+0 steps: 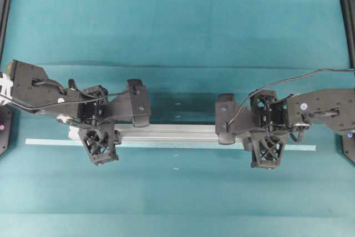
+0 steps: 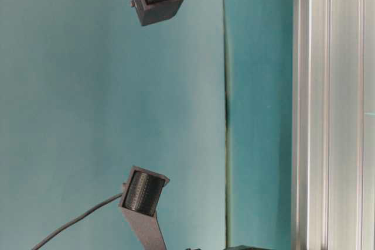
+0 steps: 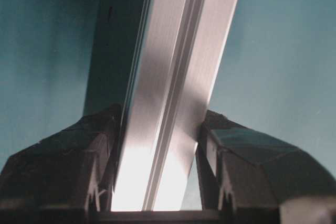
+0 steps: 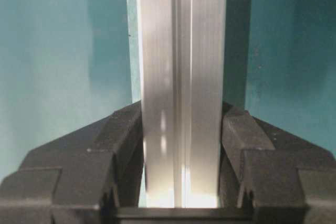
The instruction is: Lift the metal rail with both hands.
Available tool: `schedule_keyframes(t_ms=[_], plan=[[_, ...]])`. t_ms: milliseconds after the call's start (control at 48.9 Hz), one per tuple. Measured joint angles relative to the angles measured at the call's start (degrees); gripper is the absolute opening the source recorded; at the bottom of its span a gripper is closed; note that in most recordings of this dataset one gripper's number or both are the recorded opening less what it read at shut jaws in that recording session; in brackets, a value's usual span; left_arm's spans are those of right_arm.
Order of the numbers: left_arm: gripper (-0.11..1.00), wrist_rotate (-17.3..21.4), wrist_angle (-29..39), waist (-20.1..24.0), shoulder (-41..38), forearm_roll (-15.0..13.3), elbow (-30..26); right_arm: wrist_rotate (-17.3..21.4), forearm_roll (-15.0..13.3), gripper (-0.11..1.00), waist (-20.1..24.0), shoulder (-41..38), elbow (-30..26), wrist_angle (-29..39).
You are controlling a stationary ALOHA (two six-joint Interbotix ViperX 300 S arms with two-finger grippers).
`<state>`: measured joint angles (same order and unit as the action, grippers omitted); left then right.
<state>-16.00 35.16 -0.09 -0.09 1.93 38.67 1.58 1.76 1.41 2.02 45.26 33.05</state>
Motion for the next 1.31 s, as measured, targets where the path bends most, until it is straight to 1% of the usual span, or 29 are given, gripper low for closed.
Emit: schedule_keyframes(t_ms=[184, 471, 716, 757, 798, 839, 900, 962, 1002, 1043, 1309], plan=[[0.33, 0.0, -0.79, -0.09, 0.0, 0.0, 0.09, 0.0, 0.09, 0.39, -0.18, 0.0, 0.0, -0.18], [0.33, 0.0, -4.39, -0.09, 0.26, 0.0, 0.88, 0.09, 0.26, 0.39, -0.26, 0.0, 0.09, -0.09], [0.33, 0.0, -4.83, -0.18, 0.26, 0.0, 1.05, 0.09, 0.53, 0.39, -0.26, 0.0, 0.18, -0.26], [0.38, 0.0, -4.83, -0.26, 0.35, 0.0, 1.05, 0.18, 0.53, 0.42, -0.35, 0.0, 0.18, -0.18], [0.48, -0.26, -4.92, -0.26, 0.18, 0.0, 1.05, 0.35, 0.62, 0.53, -0.35, 0.0, 0.18, -0.18], [0.61, -1.76, -5.36, 0.0, 0.09, -0.26, 1.05, 0.26, 0.62, 0.64, -0.44, -0.09, 0.53, -0.18], [0.79, -2.02, -5.89, 0.35, 0.0, -0.26, 1.05, 0.35, 0.7, 0.8, -0.62, -0.35, 0.62, 0.09], [0.92, -2.2, -6.5, 0.35, 0.0, -0.35, 1.05, 0.35, 0.7, 0.93, -0.62, -0.53, 0.62, 0.09], [0.94, -2.2, -6.86, 0.26, 0.0, -0.26, 1.05, 0.35, 0.7, 0.98, -0.44, -0.53, 0.53, 0.18], [0.94, -2.11, -7.29, 0.09, 0.0, -0.26, 1.14, 0.35, 0.7, 0.99, -0.35, -0.53, 0.53, 0.18], [0.93, -1.41, -7.65, 0.0, 0.97, -0.35, 1.76, 0.35, 0.7, 0.99, -0.35, -0.26, 0.44, 0.26]])
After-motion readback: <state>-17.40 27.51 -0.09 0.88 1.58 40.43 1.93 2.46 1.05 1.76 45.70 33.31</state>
